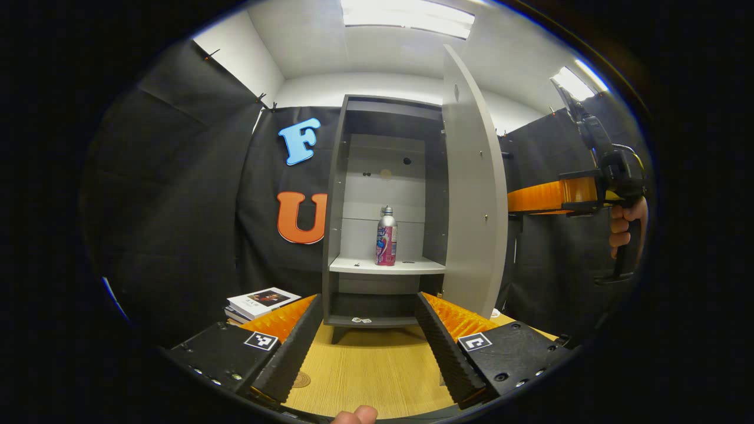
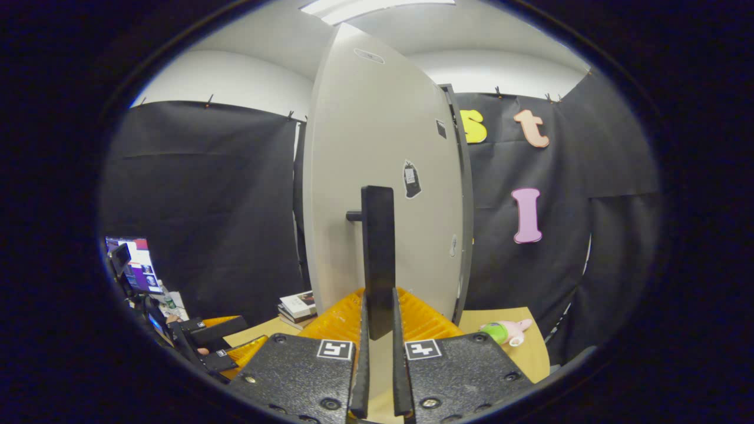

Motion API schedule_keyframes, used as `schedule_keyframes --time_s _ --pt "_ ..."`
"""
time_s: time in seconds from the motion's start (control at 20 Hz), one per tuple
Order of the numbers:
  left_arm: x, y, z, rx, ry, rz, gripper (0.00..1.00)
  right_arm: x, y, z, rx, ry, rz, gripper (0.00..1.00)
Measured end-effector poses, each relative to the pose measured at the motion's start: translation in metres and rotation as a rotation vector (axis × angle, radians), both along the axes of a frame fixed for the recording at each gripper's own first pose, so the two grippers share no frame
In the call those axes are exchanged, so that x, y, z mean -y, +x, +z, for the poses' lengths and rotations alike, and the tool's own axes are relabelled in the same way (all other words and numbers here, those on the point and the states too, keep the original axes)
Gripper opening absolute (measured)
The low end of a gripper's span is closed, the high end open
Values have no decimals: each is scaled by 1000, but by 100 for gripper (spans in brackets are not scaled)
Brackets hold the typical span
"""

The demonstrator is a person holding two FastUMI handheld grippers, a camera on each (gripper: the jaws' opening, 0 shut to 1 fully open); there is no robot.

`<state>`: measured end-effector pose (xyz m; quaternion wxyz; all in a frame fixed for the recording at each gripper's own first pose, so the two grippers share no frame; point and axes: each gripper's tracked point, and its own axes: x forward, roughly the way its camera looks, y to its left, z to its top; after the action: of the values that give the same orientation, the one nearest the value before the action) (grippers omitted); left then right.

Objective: Open the cabinet door with the right hand, grasp the bottle in the cabinet with the left hand and place it on the coaster, then close the cabinet door with the right hand.

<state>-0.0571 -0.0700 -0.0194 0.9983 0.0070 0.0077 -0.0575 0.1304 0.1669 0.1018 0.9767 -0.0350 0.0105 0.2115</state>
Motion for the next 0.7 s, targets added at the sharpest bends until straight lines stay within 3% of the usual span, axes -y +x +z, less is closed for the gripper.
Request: schedule_keyframes --time_s 0.4,0.7 --pt "19 -2 -9 -24 28 -31 95 47 -3 4 22 32 -90 9" --pt "25 0 -14 -32 36 -41 95 88 11 7 59 32 -226 7"
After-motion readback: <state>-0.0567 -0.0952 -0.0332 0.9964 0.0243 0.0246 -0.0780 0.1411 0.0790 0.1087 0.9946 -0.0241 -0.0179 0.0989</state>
